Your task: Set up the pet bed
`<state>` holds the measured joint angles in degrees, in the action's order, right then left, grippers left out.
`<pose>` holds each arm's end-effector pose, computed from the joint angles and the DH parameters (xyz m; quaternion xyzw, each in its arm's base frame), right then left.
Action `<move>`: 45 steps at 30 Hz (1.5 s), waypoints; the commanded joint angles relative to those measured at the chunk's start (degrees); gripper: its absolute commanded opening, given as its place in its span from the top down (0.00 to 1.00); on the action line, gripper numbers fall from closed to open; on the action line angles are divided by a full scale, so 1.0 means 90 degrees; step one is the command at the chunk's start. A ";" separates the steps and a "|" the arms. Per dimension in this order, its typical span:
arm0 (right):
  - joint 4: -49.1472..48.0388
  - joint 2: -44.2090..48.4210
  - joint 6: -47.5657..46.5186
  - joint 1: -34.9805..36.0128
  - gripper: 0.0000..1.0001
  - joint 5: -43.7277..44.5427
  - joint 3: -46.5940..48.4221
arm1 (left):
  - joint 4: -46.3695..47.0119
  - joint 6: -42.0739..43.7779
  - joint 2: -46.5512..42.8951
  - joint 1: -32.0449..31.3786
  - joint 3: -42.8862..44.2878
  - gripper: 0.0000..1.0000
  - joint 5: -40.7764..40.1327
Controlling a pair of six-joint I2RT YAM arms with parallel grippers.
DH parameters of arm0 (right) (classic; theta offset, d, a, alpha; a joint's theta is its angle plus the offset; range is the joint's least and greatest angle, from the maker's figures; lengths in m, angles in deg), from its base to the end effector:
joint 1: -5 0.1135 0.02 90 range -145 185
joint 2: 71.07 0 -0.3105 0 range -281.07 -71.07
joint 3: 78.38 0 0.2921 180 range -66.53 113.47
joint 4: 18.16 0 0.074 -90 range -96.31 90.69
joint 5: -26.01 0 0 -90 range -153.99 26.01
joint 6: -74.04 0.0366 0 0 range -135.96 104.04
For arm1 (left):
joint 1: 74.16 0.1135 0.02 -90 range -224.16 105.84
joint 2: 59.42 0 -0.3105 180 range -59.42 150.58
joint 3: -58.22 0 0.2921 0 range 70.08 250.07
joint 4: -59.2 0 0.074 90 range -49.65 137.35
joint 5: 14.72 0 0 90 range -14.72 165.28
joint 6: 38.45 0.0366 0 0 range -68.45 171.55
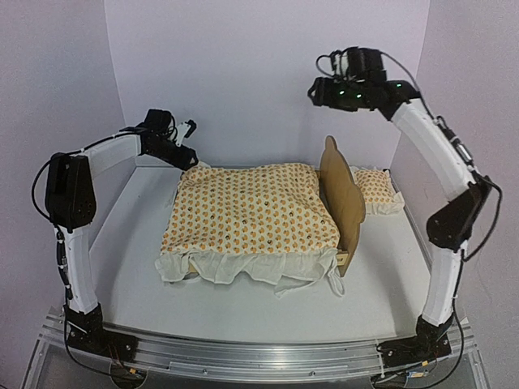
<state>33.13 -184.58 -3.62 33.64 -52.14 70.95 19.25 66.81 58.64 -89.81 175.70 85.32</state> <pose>0.4306 0.2266 0.5399 -0.0503 0.7925 0.1339 0.5929 0.5200 -0.1523 0.3130 0.2764 0.8623 -0.0809 0.4165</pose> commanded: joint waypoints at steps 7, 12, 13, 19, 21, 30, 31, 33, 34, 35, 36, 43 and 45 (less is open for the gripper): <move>0.0808 0.0516 0.0720 -0.2613 0.22 0.0246 -0.1979 | -0.1310 0.0526 -0.0366 0.0315 0.0364 0.21 0.0135; 0.0855 -0.0935 0.0492 -0.3052 0.15 -0.0106 -0.1318 | -0.1252 0.0586 -0.0885 0.0691 -0.0774 0.19 0.0698; 0.0855 -0.1293 0.0397 -0.3093 0.15 -0.0163 -0.1061 | -0.1274 0.0673 -0.0970 0.0719 -0.0938 0.19 0.0784; 0.0863 -0.3473 0.0090 -0.3133 0.20 0.0166 0.0539 | -0.1417 0.0902 -0.1100 0.0733 -0.1501 0.19 0.0795; 0.0858 -0.3951 0.0125 -0.3333 0.27 0.0305 0.0795 | -0.1491 0.0979 -0.1047 0.0727 -0.1518 0.18 0.0792; 0.0843 -0.4022 -0.0118 -0.3407 1.00 0.0481 0.0324 | -0.1780 0.1159 -0.0703 0.0730 -0.1006 0.18 0.0946; 0.0843 -0.3819 -0.0177 -0.3407 1.00 0.0577 0.0338 | -0.1787 0.1161 -0.0682 0.0729 -0.0968 0.18 0.0975; 0.0843 -0.3378 -0.0285 -0.3407 1.00 0.0792 0.0431 | -0.1787 0.1144 -0.0646 0.0727 -0.0914 0.18 0.1022; 0.0840 -0.3076 -0.0333 -0.3407 1.00 0.0903 0.0509 | -0.1776 0.1118 -0.0633 0.0733 -0.0888 0.18 0.1036; 0.0842 -0.2794 -0.0364 -0.3403 1.00 0.0956 0.0640 | -0.1753 0.1078 -0.0626 0.0743 -0.0868 0.18 0.1049; 0.0834 -0.2480 -0.0373 -0.3391 1.00 0.0984 0.0745 | -0.1728 0.1039 -0.0630 0.0759 -0.0861 0.18 0.1085; 0.0413 -0.0355 -0.0728 -0.2364 1.00 0.1693 0.0718 | -0.1449 0.0731 -0.0758 0.0942 -0.0923 0.18 0.1220; 0.0256 0.0049 -0.0813 -0.1730 1.00 0.1878 0.0612 | -0.1294 0.0634 -0.0835 0.0998 -0.1053 0.18 0.1190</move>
<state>40.24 -197.78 -8.00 6.88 -40.48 74.63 4.25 74.75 52.52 -82.22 165.73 94.95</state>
